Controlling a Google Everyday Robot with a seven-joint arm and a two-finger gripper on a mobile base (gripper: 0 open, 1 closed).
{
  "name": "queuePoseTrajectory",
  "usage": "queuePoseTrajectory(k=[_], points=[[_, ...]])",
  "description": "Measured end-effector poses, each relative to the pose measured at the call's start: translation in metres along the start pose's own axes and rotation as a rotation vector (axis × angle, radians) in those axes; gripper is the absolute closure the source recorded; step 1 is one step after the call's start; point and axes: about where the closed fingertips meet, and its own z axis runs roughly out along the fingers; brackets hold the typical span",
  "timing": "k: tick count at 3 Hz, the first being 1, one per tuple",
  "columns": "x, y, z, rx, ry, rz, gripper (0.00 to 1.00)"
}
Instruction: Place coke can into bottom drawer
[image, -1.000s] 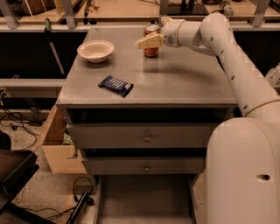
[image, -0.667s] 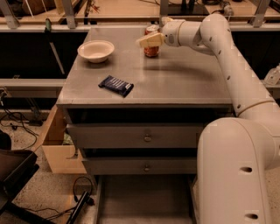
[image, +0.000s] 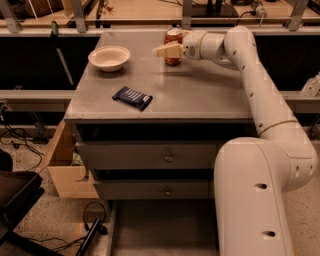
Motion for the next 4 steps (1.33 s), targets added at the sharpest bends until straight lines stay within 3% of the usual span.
queuePoseTrajectory(k=[3,4], points=[[0.003,0.006,0.01,-0.014,0.002,0.004,0.87],[0.004,0.008,0.013,-0.019,0.003,0.006,1.0]])
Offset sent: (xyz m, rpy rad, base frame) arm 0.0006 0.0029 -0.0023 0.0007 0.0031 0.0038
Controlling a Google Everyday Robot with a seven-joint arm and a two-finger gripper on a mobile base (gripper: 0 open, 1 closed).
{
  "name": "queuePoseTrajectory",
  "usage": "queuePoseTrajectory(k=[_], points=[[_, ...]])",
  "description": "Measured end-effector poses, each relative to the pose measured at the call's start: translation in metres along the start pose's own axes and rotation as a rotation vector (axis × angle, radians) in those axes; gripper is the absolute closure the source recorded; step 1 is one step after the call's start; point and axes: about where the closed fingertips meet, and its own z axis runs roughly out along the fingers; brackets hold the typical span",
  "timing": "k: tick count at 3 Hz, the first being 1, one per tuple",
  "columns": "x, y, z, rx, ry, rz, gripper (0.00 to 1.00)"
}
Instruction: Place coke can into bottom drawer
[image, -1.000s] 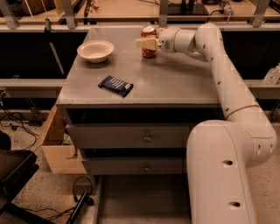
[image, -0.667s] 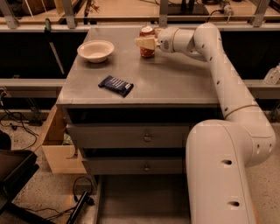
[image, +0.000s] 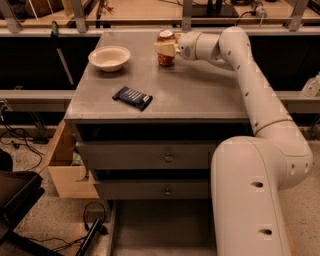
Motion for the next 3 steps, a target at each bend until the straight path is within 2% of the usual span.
queuePoseTrajectory(k=[1,2,3], points=[[-0.006,0.001,0.001,0.001,0.008,-0.009,1.0],[-0.037,0.011,-0.02,0.004,-0.006,-0.07,1.0],[-0.099,0.026,-0.08,0.061,-0.061,-0.191,1.0]])
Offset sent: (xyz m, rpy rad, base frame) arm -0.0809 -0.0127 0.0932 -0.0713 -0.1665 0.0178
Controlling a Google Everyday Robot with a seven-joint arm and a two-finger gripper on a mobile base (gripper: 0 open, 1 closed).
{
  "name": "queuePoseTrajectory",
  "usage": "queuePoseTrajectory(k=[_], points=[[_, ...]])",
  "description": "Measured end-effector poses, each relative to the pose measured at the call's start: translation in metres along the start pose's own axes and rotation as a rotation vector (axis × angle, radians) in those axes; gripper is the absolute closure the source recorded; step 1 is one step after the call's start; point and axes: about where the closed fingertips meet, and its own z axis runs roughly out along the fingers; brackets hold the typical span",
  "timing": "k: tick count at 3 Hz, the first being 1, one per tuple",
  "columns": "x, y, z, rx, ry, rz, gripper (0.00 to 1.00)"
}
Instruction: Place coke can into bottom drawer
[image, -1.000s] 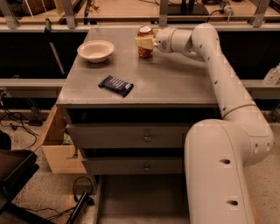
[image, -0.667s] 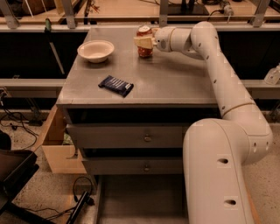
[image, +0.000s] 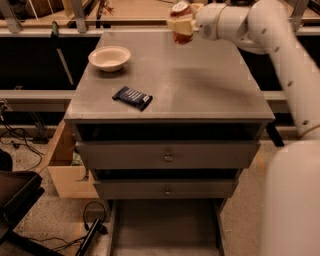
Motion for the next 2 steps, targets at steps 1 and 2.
queuePoseTrajectory(k=[1,2], points=[[-0.095,0.015,-0.076,0.102,-0.079,-0.133,1.0],[-0.168,0.075,-0.125,0.119,-0.142,-0.197,1.0]])
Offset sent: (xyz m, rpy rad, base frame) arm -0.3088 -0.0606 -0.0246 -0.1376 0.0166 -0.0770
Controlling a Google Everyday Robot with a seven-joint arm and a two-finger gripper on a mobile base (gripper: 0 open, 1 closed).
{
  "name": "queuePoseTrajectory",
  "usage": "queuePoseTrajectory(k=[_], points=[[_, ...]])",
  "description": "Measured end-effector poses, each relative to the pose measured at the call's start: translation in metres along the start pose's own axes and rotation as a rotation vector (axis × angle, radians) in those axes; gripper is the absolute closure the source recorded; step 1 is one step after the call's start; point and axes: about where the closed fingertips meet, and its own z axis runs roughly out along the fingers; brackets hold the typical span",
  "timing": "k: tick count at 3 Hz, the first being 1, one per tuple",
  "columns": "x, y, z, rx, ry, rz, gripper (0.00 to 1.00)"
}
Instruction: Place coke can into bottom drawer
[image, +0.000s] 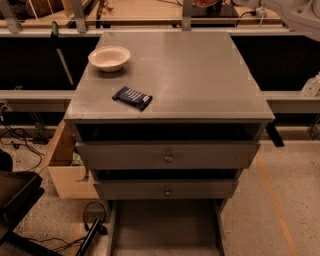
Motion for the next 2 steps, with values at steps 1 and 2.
queuePoseTrajectory(k=[1,2], points=[[0.002,0.065,-0.03,-0.088,-0.015,0.082,1.0],[0.071,0.118,-0.091,-0.155,0.043,0.251,1.0]])
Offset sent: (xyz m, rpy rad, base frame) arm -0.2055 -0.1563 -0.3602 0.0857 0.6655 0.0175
